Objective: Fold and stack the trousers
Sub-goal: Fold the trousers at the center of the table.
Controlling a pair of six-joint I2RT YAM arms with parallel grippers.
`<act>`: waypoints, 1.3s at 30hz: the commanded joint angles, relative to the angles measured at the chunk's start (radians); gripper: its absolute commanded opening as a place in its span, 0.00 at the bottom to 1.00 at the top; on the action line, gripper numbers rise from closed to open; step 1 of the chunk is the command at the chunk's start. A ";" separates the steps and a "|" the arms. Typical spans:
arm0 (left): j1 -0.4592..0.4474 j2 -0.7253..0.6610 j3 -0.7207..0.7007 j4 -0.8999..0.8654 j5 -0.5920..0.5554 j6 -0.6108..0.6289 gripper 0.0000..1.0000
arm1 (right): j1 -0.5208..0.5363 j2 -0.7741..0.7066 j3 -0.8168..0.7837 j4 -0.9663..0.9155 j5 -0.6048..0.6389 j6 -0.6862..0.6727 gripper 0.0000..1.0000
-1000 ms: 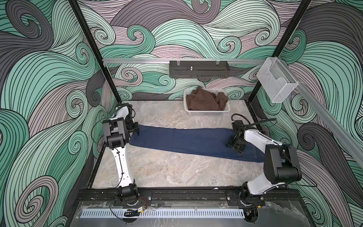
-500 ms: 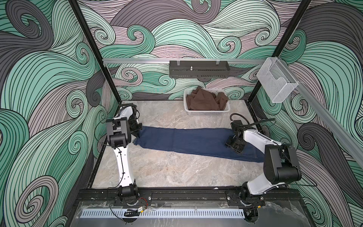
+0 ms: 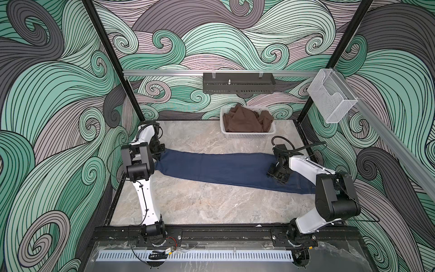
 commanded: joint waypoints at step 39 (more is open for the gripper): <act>-0.464 -0.515 -0.290 0.168 0.432 -0.406 0.00 | 0.229 -0.099 0.121 -0.028 0.006 0.129 0.58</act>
